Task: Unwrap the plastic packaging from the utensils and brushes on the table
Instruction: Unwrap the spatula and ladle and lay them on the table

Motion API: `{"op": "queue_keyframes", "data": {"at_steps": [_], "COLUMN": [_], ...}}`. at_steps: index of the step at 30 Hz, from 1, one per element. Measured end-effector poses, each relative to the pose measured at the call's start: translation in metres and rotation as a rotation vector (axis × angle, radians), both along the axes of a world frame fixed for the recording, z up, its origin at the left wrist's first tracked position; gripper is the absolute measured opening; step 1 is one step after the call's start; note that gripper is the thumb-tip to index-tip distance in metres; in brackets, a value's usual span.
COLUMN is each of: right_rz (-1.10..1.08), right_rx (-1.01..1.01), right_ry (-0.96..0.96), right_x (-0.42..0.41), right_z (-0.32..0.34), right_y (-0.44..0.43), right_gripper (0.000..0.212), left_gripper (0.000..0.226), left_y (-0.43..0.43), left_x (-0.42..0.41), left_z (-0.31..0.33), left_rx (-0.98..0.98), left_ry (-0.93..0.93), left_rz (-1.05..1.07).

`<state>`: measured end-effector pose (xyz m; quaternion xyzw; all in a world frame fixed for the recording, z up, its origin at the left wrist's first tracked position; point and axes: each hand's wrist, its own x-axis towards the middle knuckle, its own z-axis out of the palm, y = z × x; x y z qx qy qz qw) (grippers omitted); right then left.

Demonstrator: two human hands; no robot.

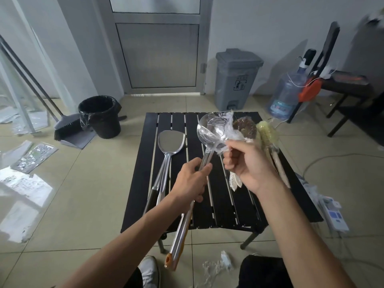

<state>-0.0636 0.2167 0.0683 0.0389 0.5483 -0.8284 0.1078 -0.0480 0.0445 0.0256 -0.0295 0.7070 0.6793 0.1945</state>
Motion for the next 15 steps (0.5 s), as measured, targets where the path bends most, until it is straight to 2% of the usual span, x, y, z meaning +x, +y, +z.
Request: {"op": "queue_keyframes", "data": {"at_steps": [3, 5, 10, 15], "right_rz": [0.124, 0.128, -0.153, -0.392], "right_rx": [0.063, -0.006, -0.266, -0.197], "right_ry": [-0.020, -0.002, 0.090, 0.180], "right_x": [0.007, 0.008, 0.001, -0.003], "right_z": [0.001, 0.007, 0.029, 0.037], "right_y": [-0.021, -0.024, 0.000, 0.019], "right_gripper": [0.038, 0.038, 0.036, 0.030], "left_gripper": [0.011, 0.011, 0.020, 0.024], "left_y": [0.003, 0.003, -0.002, -0.004], "left_x": [-0.002, -0.003, 0.001, 0.005], "left_z": [-0.002, -0.004, -0.003, 0.012], "left_rx": [-0.038, -0.131, -0.352, -0.446], "left_ry": [0.015, 0.054, 0.118, 0.162], "left_rz": [0.045, 0.036, -0.124, -0.319]}}
